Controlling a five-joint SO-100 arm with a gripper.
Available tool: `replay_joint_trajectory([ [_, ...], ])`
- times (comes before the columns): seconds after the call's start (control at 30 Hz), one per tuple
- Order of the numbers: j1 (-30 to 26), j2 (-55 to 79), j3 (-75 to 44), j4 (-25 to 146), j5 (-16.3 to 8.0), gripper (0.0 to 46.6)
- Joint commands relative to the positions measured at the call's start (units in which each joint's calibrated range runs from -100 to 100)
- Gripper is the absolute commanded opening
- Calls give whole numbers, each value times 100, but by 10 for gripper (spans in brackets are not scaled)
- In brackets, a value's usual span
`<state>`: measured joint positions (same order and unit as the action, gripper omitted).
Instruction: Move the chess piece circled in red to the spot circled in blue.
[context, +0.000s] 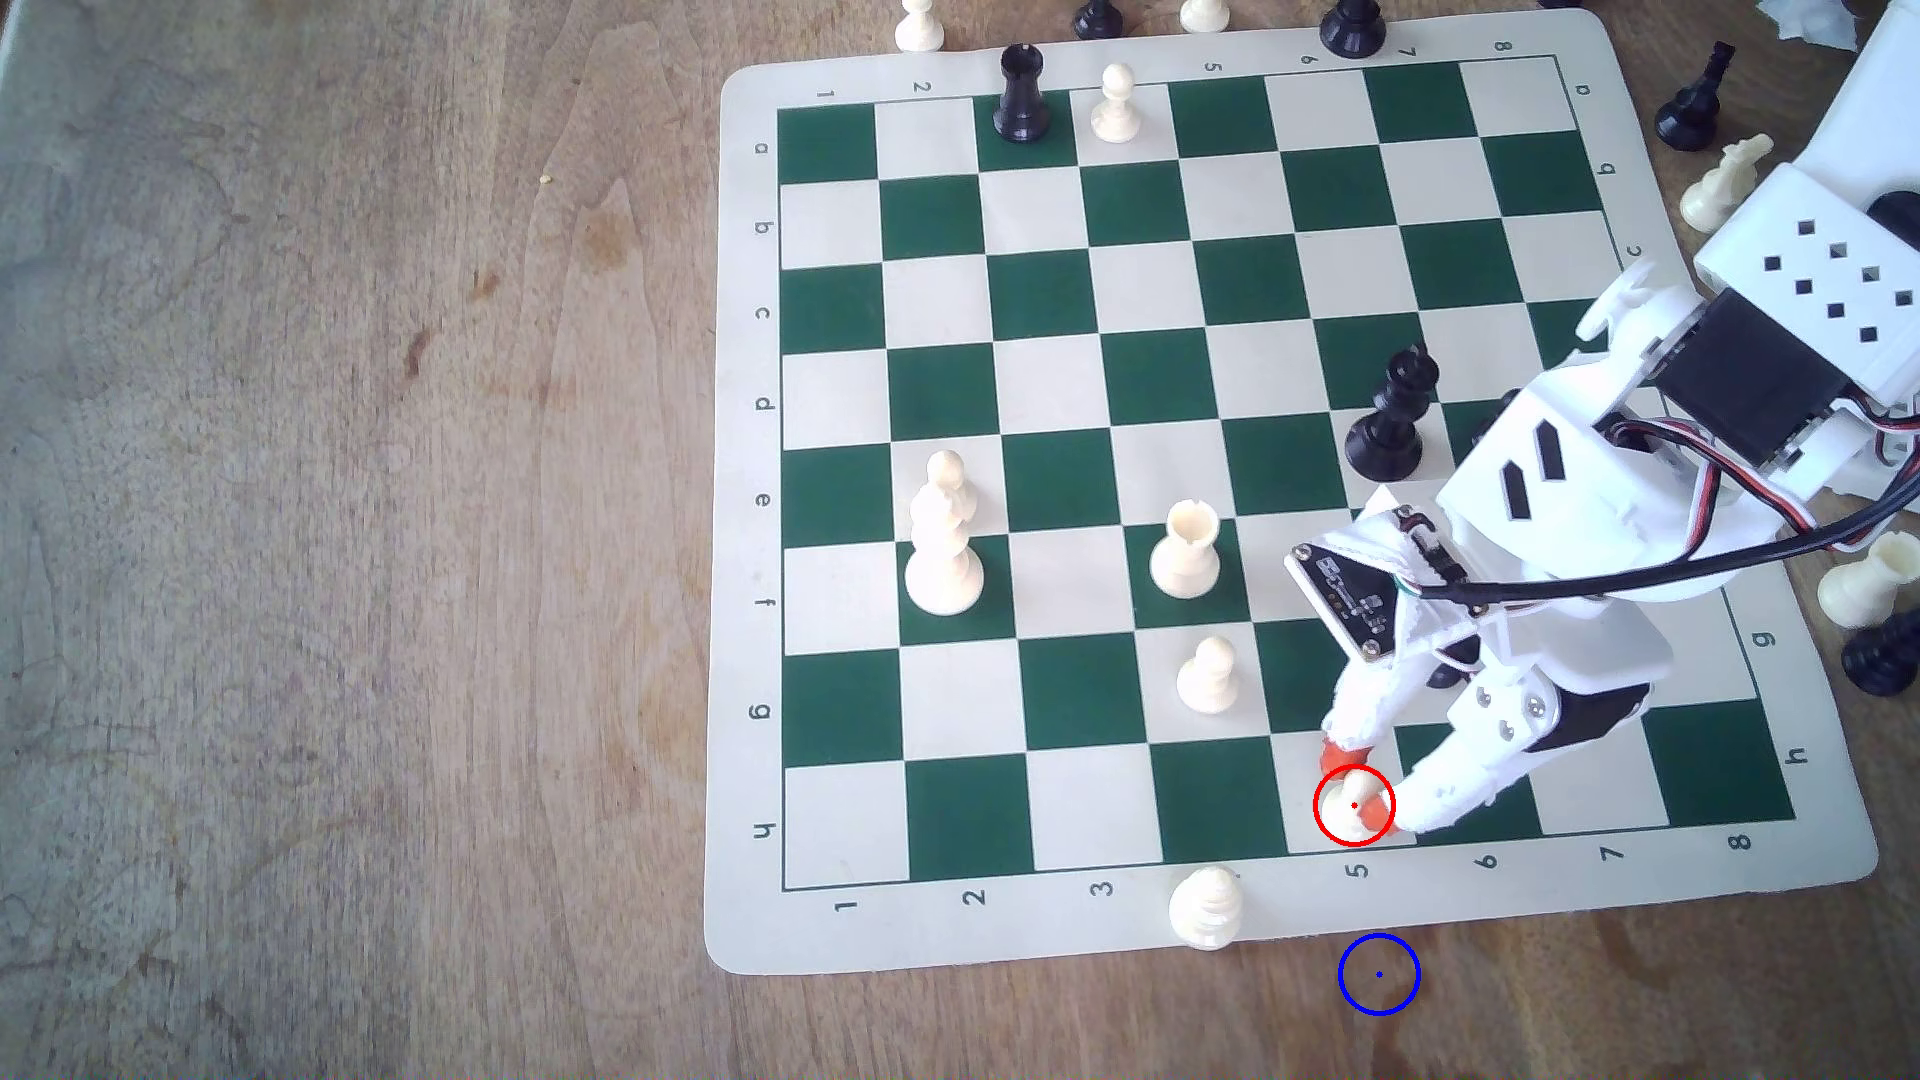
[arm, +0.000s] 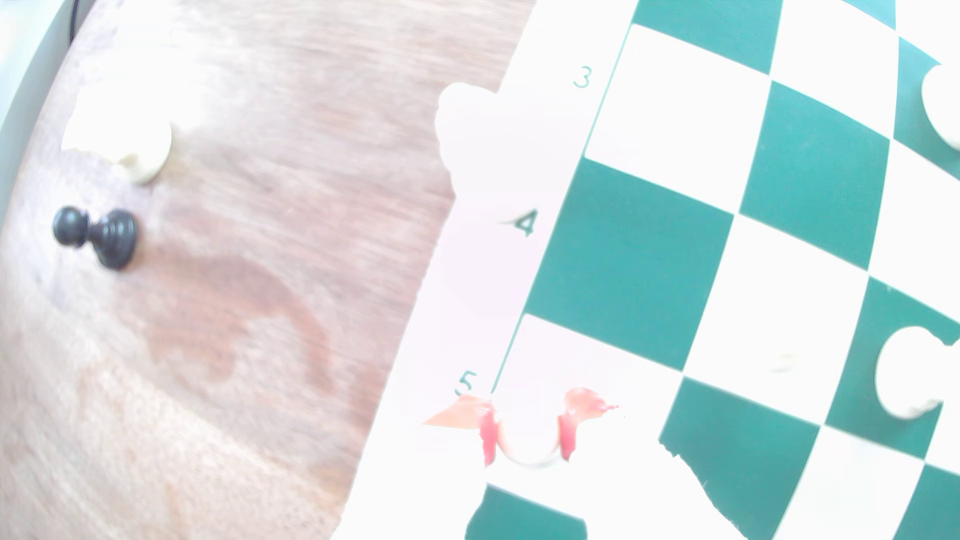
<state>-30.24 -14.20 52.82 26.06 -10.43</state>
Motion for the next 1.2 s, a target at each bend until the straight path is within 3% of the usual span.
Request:
replay_joint_trajectory([
  [0.0,-39,-108,-359,-50,44,2],
  [0.4,235,-761,-1293,949,117,2],
  [0.57,24,-795,-1774,1211,78,2],
  [0.93,-625,317,-2671,1326,10,2],
  [1.17,-594,970,-2717,1031,5,2],
])
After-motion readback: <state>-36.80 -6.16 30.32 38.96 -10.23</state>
